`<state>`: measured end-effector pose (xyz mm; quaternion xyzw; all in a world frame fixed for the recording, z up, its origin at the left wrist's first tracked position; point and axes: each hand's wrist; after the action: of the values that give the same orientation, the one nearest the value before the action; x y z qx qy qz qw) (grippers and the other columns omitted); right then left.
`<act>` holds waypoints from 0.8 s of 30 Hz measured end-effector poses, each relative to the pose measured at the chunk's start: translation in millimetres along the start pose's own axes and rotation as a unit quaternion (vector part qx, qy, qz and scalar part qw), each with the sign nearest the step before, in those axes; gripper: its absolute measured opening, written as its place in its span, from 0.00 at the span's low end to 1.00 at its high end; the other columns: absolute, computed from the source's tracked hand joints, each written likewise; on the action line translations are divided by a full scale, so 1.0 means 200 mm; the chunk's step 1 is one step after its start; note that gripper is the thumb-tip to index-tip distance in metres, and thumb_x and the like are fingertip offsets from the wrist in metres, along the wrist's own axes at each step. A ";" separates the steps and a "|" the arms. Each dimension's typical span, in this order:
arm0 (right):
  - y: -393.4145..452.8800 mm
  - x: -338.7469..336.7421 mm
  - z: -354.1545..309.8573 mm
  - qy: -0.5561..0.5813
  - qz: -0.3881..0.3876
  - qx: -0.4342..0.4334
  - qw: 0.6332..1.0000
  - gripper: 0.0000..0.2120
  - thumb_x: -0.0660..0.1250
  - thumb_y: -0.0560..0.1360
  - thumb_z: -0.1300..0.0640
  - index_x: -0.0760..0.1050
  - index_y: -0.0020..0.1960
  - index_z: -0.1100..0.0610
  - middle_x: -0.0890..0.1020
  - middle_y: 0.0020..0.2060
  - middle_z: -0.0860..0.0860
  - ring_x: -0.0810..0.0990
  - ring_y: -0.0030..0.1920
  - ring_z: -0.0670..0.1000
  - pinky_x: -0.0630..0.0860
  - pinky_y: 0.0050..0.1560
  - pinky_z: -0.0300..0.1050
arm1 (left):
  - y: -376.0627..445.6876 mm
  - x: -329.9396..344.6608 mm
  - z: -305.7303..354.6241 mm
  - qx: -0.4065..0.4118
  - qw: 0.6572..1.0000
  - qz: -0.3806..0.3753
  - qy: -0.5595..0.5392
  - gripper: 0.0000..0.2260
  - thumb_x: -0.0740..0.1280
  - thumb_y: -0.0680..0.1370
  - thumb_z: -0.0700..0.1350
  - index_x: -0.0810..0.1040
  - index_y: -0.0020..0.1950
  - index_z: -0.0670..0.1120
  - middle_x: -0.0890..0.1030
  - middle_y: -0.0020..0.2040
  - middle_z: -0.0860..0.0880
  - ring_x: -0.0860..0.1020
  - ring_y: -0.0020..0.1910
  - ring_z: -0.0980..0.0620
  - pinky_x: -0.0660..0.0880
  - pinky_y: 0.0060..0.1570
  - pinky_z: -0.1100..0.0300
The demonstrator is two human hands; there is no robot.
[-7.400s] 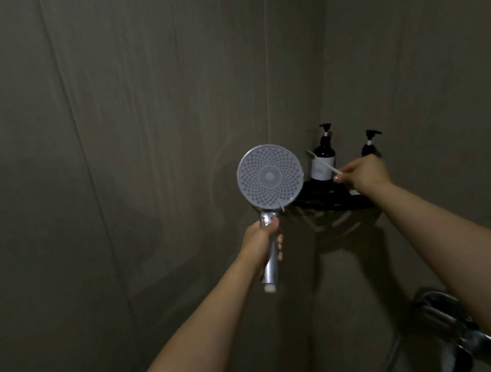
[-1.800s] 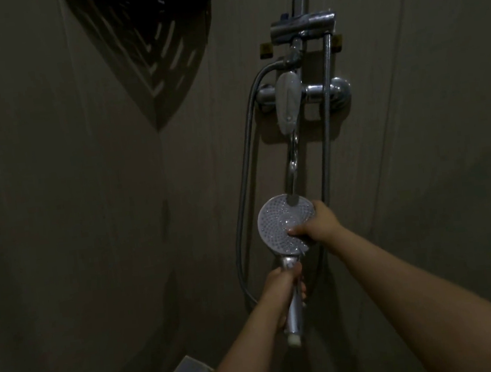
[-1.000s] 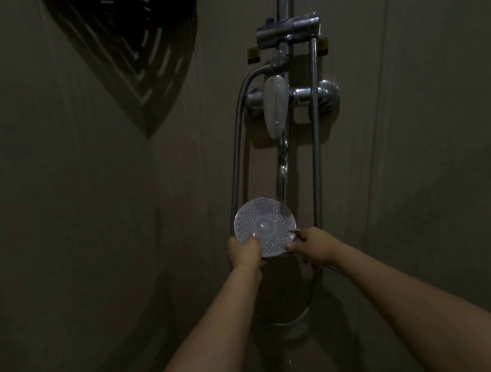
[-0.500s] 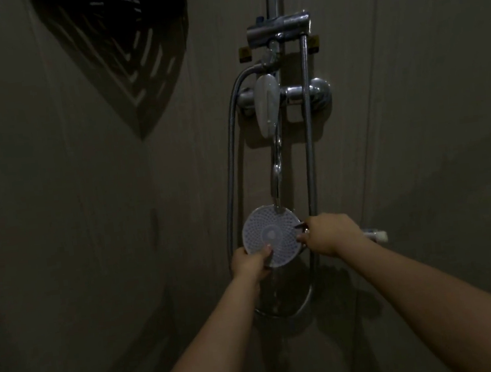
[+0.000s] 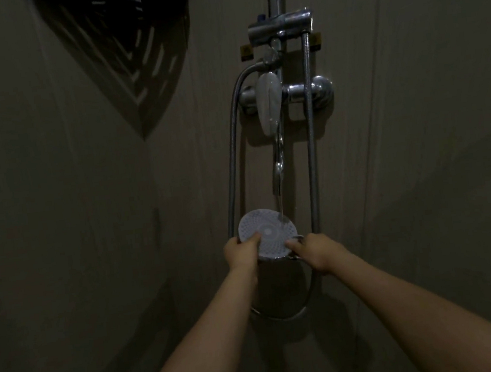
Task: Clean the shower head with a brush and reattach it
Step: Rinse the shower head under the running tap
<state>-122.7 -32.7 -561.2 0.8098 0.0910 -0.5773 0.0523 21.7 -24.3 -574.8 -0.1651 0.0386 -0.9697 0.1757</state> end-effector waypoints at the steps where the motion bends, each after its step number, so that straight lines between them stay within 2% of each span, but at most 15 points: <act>1: 0.00 0.01 0.01 0.031 0.002 0.012 0.999 0.19 0.51 0.79 0.42 0.74 0.57 0.52 0.79 0.50 0.56 0.78 0.50 0.53 0.75 0.54 0.49 | 0.00 -0.01 0.01 0.011 1.000 0.001 0.023 0.16 0.67 0.75 0.38 0.73 0.61 0.36 0.78 0.58 0.36 0.79 0.55 0.39 0.78 0.54 0.47; 4: 0.00 0.01 0.03 0.142 0.030 0.043 0.989 0.21 0.60 0.74 0.38 0.75 0.50 0.56 0.79 0.45 0.53 0.78 0.46 0.51 0.74 0.49 0.47 | -0.01 -0.02 0.01 0.042 0.997 0.004 0.072 0.16 0.65 0.76 0.39 0.73 0.62 0.36 0.78 0.59 0.37 0.78 0.57 0.40 0.76 0.57 0.49; 5: 0.00 0.00 0.02 0.173 0.050 0.046 0.982 0.21 0.65 0.72 0.40 0.72 0.52 0.57 0.78 0.47 0.53 0.78 0.48 0.51 0.74 0.50 0.46 | -0.01 -0.02 0.02 0.056 0.995 0.013 0.079 0.16 0.65 0.76 0.39 0.73 0.62 0.36 0.78 0.59 0.38 0.77 0.58 0.40 0.76 0.57 0.50; 7: -0.01 -0.04 -0.01 0.239 0.094 0.042 0.965 0.32 0.74 0.67 0.48 0.65 0.64 0.60 0.76 0.57 0.56 0.76 0.57 0.55 0.73 0.53 0.47 | -0.02 0.00 0.02 0.087 0.991 0.017 0.104 0.14 0.65 0.76 0.38 0.74 0.61 0.36 0.78 0.58 0.39 0.77 0.58 0.41 0.76 0.57 0.51; 9: 0.01 -0.08 -0.04 0.266 0.118 0.001 0.957 0.43 0.78 0.63 0.58 0.58 0.71 0.60 0.72 0.65 0.57 0.73 0.64 0.57 0.71 0.60 0.47 | -0.03 0.03 0.02 0.116 0.982 -0.007 0.147 0.12 0.65 0.75 0.37 0.76 0.58 0.37 0.79 0.55 0.40 0.78 0.57 0.42 0.76 0.56 0.52; 10: 0.03 -0.09 -0.06 0.263 0.125 -0.020 0.956 0.44 0.78 0.62 0.61 0.58 0.72 0.59 0.73 0.66 0.57 0.73 0.64 0.56 0.71 0.61 0.46 | -0.04 0.04 0.02 0.127 0.977 -0.015 0.170 0.11 0.65 0.75 0.37 0.76 0.56 0.37 0.80 0.54 0.40 0.78 0.56 0.43 0.75 0.54 0.53; 11: 0.04 -0.10 -0.06 0.265 0.133 -0.035 0.955 0.40 0.77 0.63 0.63 0.62 0.70 0.59 0.74 0.64 0.56 0.74 0.62 0.55 0.71 0.59 0.44 | -0.04 0.04 0.02 0.132 0.973 -0.019 0.187 0.10 0.65 0.75 0.37 0.76 0.56 0.38 0.79 0.52 0.42 0.78 0.55 0.44 0.75 0.54 0.54; 13: 0.06 -0.10 -0.05 0.297 0.144 -0.051 0.943 0.24 0.74 0.67 0.64 0.72 0.61 0.60 0.79 0.56 0.55 0.77 0.55 0.53 0.71 0.52 0.42 | -0.03 0.03 0.01 0.138 0.969 -0.024 0.206 0.11 0.65 0.75 0.37 0.76 0.57 0.38 0.78 0.51 0.43 0.77 0.53 0.45 0.74 0.55 0.53; 15: 0.08 -0.10 -0.04 0.327 0.150 -0.059 0.931 0.13 0.69 0.72 0.64 0.75 0.56 0.61 0.79 0.49 0.54 0.77 0.51 0.53 0.71 0.49 0.42 | -0.01 0.02 0.01 0.140 0.969 -0.024 0.201 0.11 0.64 0.76 0.37 0.76 0.58 0.37 0.79 0.55 0.40 0.77 0.55 0.44 0.74 0.56 0.52; 16: 0.09 -0.09 -0.04 0.337 0.157 -0.061 0.926 0.10 0.67 0.73 0.64 0.76 0.55 0.62 0.79 0.48 0.55 0.77 0.50 0.52 0.71 0.49 0.42 | -0.01 0.01 0.02 0.136 0.972 -0.023 0.188 0.12 0.64 0.76 0.37 0.75 0.58 0.38 0.79 0.57 0.40 0.76 0.57 0.43 0.74 0.57 0.51; 18: 0.11 -0.08 -0.05 0.354 0.184 -0.047 0.916 0.10 0.66 0.74 0.64 0.76 0.55 0.63 0.80 0.49 0.58 0.76 0.49 0.51 0.70 0.49 0.41 | 0.00 0.01 0.02 0.124 0.982 -0.028 0.143 0.12 0.62 0.77 0.37 0.74 0.60 0.38 0.78 0.57 0.41 0.76 0.57 0.43 0.74 0.58 0.50; 21: 0.13 -0.08 -0.08 0.412 0.220 0.019 0.884 0.11 0.64 0.76 0.63 0.75 0.58 0.65 0.79 0.53 0.61 0.75 0.48 0.52 0.70 0.44 0.39 | -0.01 0.01 -0.05 0.055 0.994 -0.057 0.082 0.11 0.62 0.78 0.40 0.73 0.59 0.41 0.78 0.54 0.43 0.77 0.52 0.45 0.77 0.52 0.52; 23: 0.13 -0.09 -0.09 0.458 0.239 0.066 0.853 0.12 0.61 0.78 0.61 0.73 0.59 0.65 0.78 0.55 0.61 0.75 0.49 0.54 0.71 0.44 0.41 | -0.02 0.01 -0.13 0.027 0.984 -0.094 0.147 0.10 0.65 0.76 0.41 0.76 0.55 0.40 0.81 0.50 0.41 0.79 0.49 0.44 0.78 0.51 0.53; 24: 0.14 -0.09 -0.09 0.468 0.241 0.077 0.847 0.12 0.60 0.78 0.61 0.72 0.59 0.65 0.77 0.56 0.61 0.76 0.50 0.56 0.72 0.46 0.44 | -0.03 0.02 -0.16 0.020 0.978 -0.113 0.176 0.08 0.65 0.76 0.41 0.76 0.53 0.40 0.80 0.45 0.42 0.79 0.44 0.46 0.79 0.44 0.57</act>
<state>-106.6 -58.2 -538.1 0.9817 -0.1383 -0.1044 0.0784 6.5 -19.0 -602.4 0.0081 0.0305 -0.9978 0.0585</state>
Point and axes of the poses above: each hand's wrist, its own y-axis towards the middle knuckle, its own x-axis out of the palm, z = x × y
